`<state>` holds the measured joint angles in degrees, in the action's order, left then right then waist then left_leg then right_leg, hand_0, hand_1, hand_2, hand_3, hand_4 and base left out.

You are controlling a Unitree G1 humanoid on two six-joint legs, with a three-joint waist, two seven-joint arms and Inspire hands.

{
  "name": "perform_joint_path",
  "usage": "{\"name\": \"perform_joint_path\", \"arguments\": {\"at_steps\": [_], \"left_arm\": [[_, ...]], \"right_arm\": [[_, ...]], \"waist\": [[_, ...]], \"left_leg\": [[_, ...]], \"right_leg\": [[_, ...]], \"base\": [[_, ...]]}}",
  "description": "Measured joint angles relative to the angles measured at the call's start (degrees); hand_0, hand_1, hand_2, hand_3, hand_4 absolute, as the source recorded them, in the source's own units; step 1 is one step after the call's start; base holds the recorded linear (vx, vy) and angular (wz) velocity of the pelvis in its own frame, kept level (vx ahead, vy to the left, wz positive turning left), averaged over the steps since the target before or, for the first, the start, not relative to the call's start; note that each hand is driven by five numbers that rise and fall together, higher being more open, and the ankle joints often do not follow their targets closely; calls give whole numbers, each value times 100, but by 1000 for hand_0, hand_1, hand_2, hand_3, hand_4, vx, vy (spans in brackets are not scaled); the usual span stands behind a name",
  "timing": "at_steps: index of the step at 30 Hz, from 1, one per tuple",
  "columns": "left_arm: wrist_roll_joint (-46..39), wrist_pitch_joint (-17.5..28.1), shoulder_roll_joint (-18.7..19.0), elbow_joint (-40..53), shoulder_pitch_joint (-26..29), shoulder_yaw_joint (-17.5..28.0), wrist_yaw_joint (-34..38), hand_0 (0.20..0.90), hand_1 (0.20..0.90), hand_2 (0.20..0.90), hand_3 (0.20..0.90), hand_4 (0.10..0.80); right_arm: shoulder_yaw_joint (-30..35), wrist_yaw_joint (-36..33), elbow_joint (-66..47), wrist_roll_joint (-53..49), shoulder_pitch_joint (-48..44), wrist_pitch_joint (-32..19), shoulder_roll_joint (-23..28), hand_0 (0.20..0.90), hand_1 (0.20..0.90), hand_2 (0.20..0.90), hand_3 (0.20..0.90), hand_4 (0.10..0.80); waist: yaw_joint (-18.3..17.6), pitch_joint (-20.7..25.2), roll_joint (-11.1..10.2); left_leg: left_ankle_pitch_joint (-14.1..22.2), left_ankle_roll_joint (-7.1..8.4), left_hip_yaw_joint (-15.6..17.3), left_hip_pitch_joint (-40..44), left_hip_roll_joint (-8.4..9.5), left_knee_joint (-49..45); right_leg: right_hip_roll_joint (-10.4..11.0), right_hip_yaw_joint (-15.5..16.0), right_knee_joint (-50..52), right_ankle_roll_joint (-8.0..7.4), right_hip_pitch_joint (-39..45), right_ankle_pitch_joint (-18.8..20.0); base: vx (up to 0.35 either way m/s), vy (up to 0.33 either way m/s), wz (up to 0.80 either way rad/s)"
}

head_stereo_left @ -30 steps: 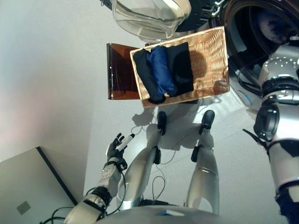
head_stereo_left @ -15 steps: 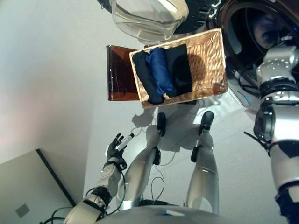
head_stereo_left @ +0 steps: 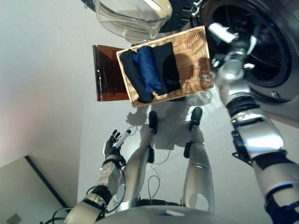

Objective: Pick up the clothes and place them into the washing machine

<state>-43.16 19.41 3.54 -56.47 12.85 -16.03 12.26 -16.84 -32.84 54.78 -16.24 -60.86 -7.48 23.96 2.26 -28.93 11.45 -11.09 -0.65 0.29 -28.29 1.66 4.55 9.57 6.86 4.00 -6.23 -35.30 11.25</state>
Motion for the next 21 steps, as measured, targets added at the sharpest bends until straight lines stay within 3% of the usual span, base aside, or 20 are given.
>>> {"name": "perform_joint_path", "arguments": {"at_steps": [9, 21], "left_arm": [[294, 114, -5, 49, 96, 27, 313, 900, 900, 900, 900, 800], [298, 114, 12, 47, 105, 26, 425, 900, 900, 900, 900, 800]], "right_arm": [[-291, -126, -202, 890, 63, 208, -636, 900, 900, 900, 900, 800], [-614, -63, -349, 923, -22, 247, -839, 900, 900, 900, 900, 800]], "waist": [[28, -112, -167], [81, -167, -256]], "left_leg": [[10, 14, -54, 52, -8, 0], [11, 17, -187, 51, -67, 0]], "right_leg": [[-3, 52, -27, 10, 101, 6], [-42, 212, -33, 51, 184, -26]], "base": [[2, -4, 4], [1, -1, 7]]}}
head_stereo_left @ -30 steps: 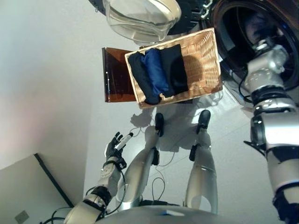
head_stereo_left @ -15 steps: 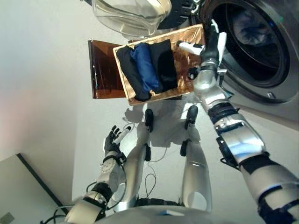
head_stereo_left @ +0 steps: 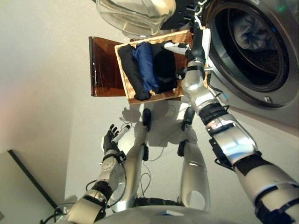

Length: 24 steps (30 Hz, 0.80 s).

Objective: Pick up the clothes and place them into the washing machine

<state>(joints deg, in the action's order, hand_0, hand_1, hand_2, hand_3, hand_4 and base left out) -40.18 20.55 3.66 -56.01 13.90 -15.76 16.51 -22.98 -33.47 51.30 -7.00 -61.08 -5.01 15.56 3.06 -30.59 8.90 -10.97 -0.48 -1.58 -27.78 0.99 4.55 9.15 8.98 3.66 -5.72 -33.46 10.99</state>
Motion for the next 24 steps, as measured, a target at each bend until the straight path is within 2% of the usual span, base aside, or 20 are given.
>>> {"name": "perform_joint_path", "arguments": {"at_steps": [10, 24], "left_arm": [[-1, 0, 48, 110, -1, 0, 0, 900, 900, 900, 900, 800], [0, 113, 339, 792, -2, -4, 2, 900, 900, 900, 900, 800]], "right_arm": [[-180, 254, 36, -18, -2, 1, -93, 900, 900, 900, 900, 800], [-203, 496, 878, -350, -315, -7, -205, 900, 900, 900, 900, 800]], "waist": [[82, -3, -4], [139, -10, -24]], "left_leg": [[-9, 9, -119, -73, -29, -1], [-62, 26, -236, -395, -32, -1]], "right_leg": [[-22, 124, -3, 25, -12, -34], [-16, 241, 2, 40, -279, -45]], "base": [[3, 0, 3], [-3, 4, 3]]}}
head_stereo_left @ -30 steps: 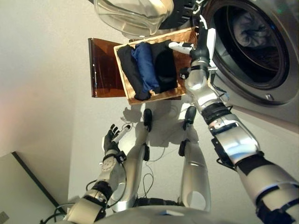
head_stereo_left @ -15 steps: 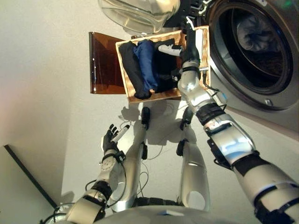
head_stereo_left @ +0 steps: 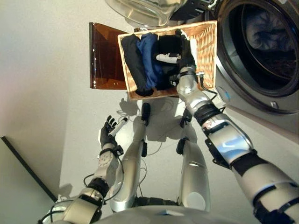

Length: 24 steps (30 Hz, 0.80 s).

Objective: Pick up the clothes and place them into the washing machine

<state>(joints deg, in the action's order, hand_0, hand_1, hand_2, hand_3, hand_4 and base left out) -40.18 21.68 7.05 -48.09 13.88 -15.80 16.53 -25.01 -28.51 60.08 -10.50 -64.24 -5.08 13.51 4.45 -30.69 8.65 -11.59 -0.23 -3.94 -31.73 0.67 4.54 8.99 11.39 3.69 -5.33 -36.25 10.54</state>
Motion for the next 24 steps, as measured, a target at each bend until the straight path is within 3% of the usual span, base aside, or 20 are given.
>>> {"name": "perform_joint_path", "arguments": {"at_steps": [14, 24], "left_arm": [[-4, 20, 76, 370, -11, -46, 4, 900, 900, 900, 900, 800], [-6, 39, 70, 477, -3, -63, 4, 900, 900, 900, 900, 800]], "right_arm": [[93, -22, 619, -346, -485, -300, 66, 900, 900, 900, 900, 800], [-72, -32, 1165, -16, -961, -330, 171, 900, 900, 900, 900, 800]], "waist": [[102, 2, 4], [105, 6, 9]], "left_leg": [[-32, 53, -25, -287, -3, 0], [-81, 109, -23, -486, -14, -1]], "right_leg": [[0, 20, 20, 6, -280, 0], [-2, 7, 120, 21, -524, 8]], "base": [[0, 1, 0], [-1, 3, 1]]}}
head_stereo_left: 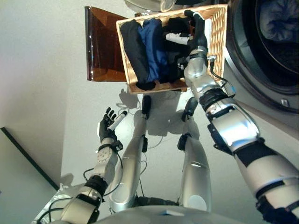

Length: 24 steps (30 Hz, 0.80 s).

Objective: Pick up the clothes and place them into the washing machine

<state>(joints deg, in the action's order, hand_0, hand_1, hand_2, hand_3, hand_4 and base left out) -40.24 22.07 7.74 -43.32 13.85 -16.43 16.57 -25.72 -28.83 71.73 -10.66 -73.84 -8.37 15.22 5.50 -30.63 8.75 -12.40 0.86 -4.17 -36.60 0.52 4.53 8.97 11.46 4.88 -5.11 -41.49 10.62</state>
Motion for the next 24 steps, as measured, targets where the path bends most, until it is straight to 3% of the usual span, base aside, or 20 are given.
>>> {"name": "perform_joint_path", "arguments": {"at_steps": [7, 10, 16, 24], "left_arm": [[0, -1, 3, -7, 2, 4, -57, 900, 900, 900, 900, 800], [-1, -33, 2, -21, 1, 10, -173, 900, 900, 900, 900, 800], [-1, -54, 0, -27, -3, 13, -284, 900, 900, 900, 900, 800], [-4, -62, -1, -104, 4, 16, -290, 900, 900, 900, 900, 800]], "right_arm": [[-847, 213, 569, 1458, -295, 556, 25, 900, 900, 900, 900, 800], [-848, 393, 698, 1890, -394, 784, 54, 900, 900, 900, 900, 800], [-865, 773, 863, 2207, -342, 1086, 129, 900, 900, 900, 900, 800], [-1069, 882, 884, 2495, -361, 1105, 188, 900, 900, 900, 900, 800]], "waist": [[5, 10, 12], [24, 27, 38], [184, 39, 64], [187, 42, 69]], "left_leg": [[-23, 24, 0, 50, -7, -50], [-53, 67, -4, 66, -17, -51], [-79, 103, -1, 103, -63, -45], [-82, 102, -12, 103, -66, -42]], "right_leg": [[4, -8, 101, 20, 22, -2], [2, -8, 143, 36, 23, -14], [-28, -3, 212, 49, 26, -49], [-28, 11, 230, 88, 24, -39]], "base": [[0, 5, 2], [2, -8, 6], [0, 0, 0], [-3, -1, 0]]}}
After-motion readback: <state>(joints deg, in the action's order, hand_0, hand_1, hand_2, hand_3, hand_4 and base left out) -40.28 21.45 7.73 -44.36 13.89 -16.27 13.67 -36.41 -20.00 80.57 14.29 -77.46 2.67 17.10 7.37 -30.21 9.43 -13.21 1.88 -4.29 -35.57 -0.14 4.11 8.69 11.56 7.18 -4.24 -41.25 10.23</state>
